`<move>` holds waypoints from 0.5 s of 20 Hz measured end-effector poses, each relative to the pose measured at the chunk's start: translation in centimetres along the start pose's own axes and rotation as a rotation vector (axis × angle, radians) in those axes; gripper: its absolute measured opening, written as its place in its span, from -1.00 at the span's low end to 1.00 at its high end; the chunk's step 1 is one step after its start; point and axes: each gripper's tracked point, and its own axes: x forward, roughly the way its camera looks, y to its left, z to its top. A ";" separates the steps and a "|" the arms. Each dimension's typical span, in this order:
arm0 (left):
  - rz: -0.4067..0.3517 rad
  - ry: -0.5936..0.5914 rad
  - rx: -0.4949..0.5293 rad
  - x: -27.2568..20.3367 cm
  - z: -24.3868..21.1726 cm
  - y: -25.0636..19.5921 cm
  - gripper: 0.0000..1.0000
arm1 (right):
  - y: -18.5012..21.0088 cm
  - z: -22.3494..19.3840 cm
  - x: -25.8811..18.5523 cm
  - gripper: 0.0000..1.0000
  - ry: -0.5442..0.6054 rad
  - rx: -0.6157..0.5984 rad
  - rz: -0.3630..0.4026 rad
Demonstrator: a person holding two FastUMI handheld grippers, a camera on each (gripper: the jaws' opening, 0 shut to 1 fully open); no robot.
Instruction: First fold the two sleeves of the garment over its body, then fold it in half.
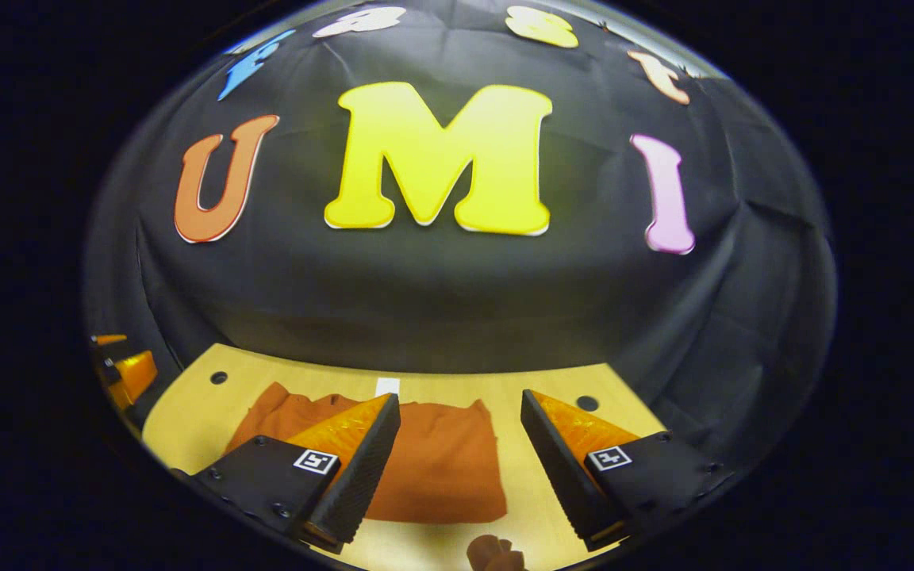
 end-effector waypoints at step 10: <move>-0.088 -0.041 -0.066 -9.2 -1.5 -3.0 0.96 | 0.6 -1.4 -14.0 0.90 -0.084 -0.003 -0.018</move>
